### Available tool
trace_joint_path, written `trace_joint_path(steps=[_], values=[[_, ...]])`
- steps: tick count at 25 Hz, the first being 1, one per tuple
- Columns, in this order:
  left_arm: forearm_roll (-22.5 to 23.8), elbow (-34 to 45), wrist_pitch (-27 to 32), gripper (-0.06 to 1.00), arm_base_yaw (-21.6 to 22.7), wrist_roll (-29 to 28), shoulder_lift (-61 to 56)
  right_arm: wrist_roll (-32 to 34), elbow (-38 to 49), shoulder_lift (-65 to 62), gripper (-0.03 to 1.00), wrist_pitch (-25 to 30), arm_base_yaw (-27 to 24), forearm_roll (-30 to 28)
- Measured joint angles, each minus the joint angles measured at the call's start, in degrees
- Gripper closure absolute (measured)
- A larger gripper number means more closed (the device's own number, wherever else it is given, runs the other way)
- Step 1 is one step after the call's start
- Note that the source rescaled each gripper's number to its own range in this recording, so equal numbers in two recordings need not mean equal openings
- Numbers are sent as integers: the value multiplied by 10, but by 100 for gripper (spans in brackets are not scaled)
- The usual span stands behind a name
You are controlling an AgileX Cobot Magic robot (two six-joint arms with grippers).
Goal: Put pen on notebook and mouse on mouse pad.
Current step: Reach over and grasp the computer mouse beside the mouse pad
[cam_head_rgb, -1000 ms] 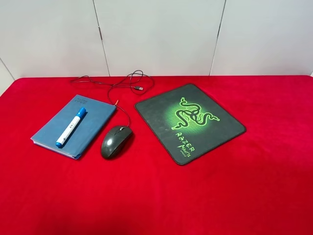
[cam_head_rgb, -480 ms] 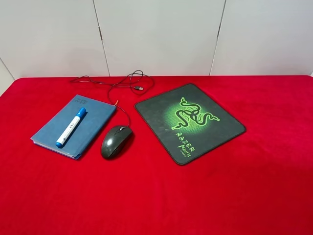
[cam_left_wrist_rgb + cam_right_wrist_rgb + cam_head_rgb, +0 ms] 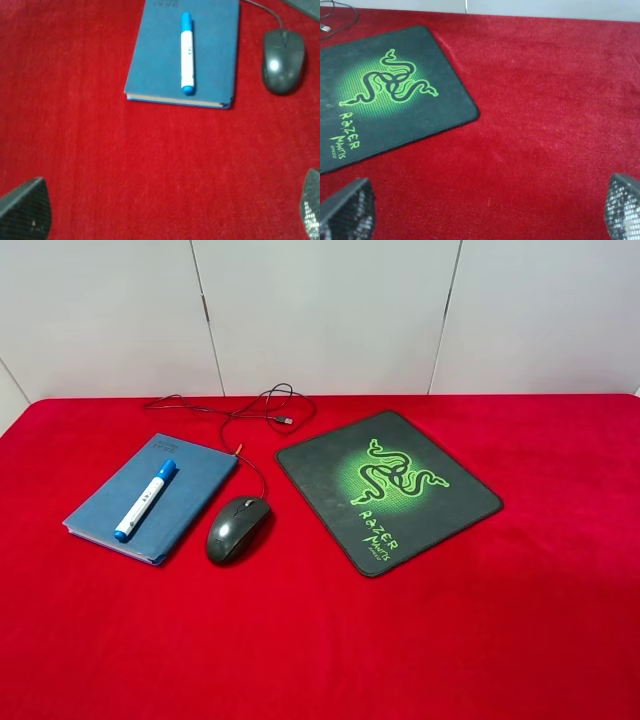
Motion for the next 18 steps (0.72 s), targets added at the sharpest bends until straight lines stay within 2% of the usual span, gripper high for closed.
trace_joint_path(steps=[9,14,18], values=[[-34,63,-2,-5,97,0,-82,0,0,0,-3,0,0,0],[-76,100,-46,-5,106,19,-82,0,0,0,-3,0,0,0],[-83,109,-58,-5,107,46,-84,0,0,0,-3,0,0,0]])
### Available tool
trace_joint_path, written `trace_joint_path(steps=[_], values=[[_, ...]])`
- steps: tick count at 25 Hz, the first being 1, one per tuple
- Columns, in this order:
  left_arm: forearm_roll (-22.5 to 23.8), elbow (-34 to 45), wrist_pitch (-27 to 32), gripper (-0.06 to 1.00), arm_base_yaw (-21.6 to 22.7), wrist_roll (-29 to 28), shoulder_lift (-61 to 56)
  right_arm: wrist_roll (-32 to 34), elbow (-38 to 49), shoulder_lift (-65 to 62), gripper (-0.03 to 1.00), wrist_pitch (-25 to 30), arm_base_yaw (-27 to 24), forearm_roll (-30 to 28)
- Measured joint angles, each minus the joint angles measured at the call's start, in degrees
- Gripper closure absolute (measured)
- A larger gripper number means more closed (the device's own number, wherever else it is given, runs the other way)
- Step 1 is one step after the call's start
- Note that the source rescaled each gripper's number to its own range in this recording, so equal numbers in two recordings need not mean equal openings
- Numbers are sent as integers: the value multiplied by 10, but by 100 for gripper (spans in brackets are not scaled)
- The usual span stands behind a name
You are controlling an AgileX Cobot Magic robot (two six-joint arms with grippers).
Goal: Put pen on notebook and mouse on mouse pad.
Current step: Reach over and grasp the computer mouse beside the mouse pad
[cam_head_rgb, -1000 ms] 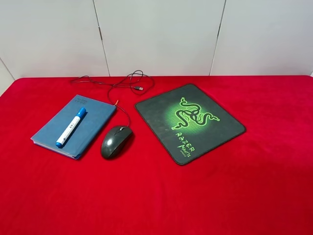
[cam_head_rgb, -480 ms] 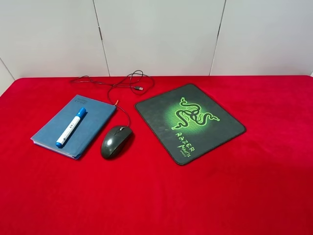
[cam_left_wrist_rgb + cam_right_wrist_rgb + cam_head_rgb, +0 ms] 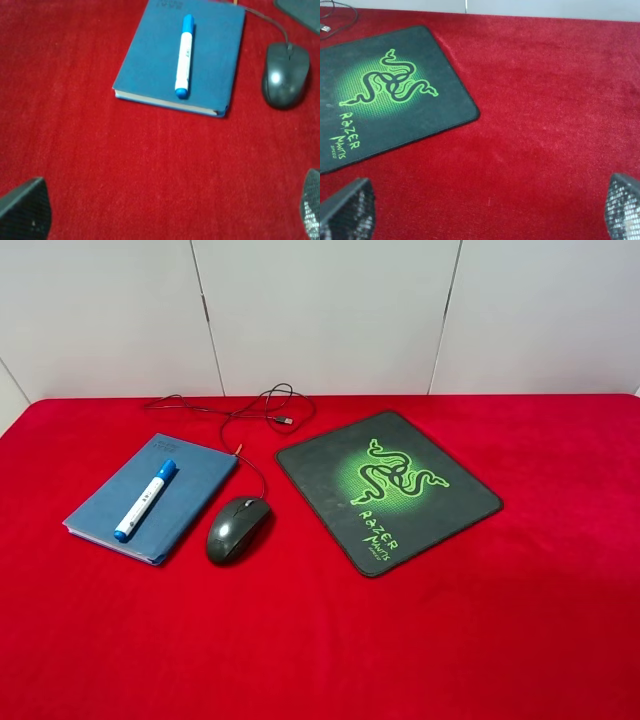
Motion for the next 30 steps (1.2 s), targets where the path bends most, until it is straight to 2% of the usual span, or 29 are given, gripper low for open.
trace_joint_path(steps=[30], values=[[-3,1,0,-5,0,8,0,12,0,0,-3,0,0,0]])
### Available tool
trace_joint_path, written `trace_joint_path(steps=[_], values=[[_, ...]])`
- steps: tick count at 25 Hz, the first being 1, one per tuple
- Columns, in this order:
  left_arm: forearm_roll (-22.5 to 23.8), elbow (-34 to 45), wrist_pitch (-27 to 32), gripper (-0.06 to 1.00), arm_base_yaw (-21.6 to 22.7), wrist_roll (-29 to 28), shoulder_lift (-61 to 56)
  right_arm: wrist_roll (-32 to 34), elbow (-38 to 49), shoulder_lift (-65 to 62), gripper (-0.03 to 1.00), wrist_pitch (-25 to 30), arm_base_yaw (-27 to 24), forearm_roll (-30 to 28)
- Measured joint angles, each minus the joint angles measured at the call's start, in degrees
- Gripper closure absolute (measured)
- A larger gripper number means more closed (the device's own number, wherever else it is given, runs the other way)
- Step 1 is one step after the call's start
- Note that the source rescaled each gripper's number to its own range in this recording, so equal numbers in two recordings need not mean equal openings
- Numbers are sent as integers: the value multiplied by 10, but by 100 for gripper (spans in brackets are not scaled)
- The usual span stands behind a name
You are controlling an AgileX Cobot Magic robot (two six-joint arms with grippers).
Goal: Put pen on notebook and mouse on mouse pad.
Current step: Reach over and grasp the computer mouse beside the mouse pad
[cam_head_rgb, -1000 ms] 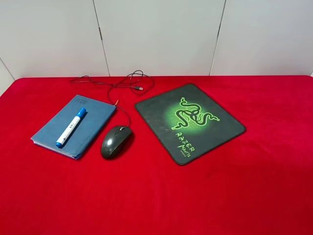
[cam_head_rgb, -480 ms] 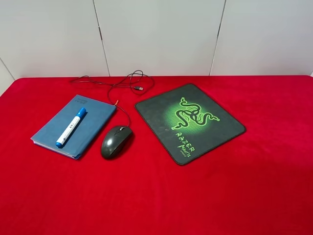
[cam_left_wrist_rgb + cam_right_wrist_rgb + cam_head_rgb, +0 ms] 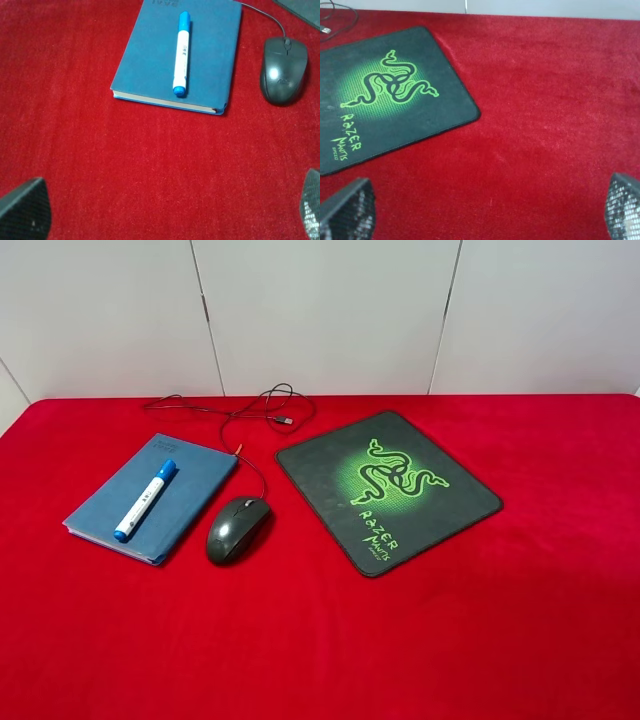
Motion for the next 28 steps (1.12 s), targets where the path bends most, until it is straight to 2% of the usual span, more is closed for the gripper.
trace_joint_path(steps=[14,19,25,28], values=[[0,0,0,-5,0,0,0,0,-16,26,-3,-1,0,-2],[0,0,0,-5,0,1,0,-10,-65,170,-3,-17,0,5],[0,0,0,-5,0,1,0,-89,-132,351,-3,-77,1,53],[0,0,0,-5,0,1,0,-104,-166,429,-3,-89,30,67]])
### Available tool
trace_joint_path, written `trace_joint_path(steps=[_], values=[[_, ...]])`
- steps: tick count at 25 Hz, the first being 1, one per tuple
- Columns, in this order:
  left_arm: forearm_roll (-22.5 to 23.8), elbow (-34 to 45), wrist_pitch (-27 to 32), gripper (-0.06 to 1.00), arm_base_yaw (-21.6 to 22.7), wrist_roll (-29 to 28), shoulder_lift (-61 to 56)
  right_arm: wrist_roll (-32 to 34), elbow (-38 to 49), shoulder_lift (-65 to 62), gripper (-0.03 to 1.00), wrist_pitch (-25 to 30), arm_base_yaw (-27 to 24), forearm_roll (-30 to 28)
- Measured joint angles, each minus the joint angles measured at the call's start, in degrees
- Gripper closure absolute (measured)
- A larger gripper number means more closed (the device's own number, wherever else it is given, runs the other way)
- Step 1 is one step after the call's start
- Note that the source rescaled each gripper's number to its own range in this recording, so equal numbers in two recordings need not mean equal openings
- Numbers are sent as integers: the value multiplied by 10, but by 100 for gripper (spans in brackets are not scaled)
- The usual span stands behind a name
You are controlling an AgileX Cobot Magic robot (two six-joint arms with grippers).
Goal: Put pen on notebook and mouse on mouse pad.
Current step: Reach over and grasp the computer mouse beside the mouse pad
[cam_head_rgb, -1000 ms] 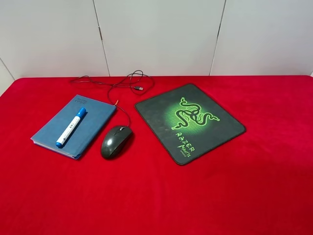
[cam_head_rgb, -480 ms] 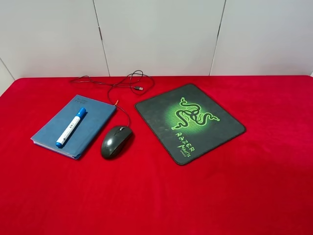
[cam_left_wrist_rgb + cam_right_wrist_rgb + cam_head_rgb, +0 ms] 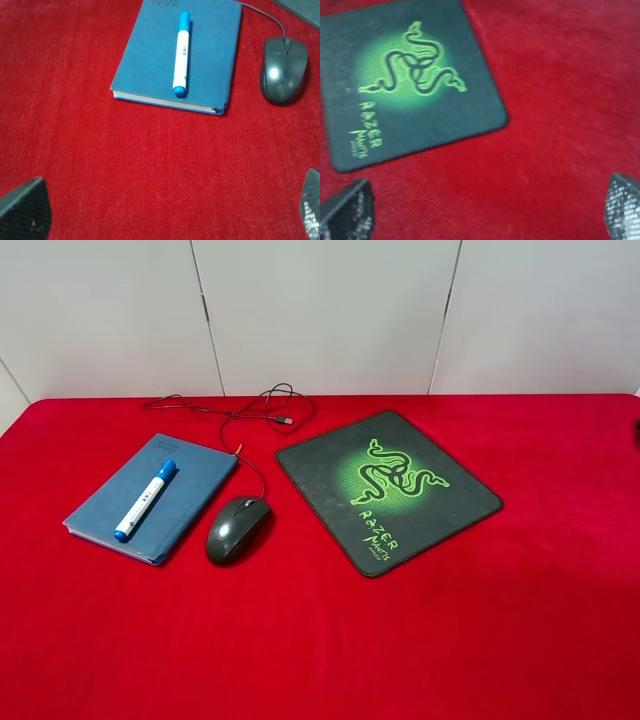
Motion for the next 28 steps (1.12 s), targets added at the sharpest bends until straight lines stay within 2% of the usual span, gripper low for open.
trace_joint_path(steps=[7,18,28], values=[[0,0,0,-5,0,0,0,8,-92,172,-3,-6,108,-19],[0,0,0,-5,0,1,0,83,-234,373,-3,-5,264,-41],[0,0,0,-5,0,1,0,218,-393,526,-3,48,375,-57]])
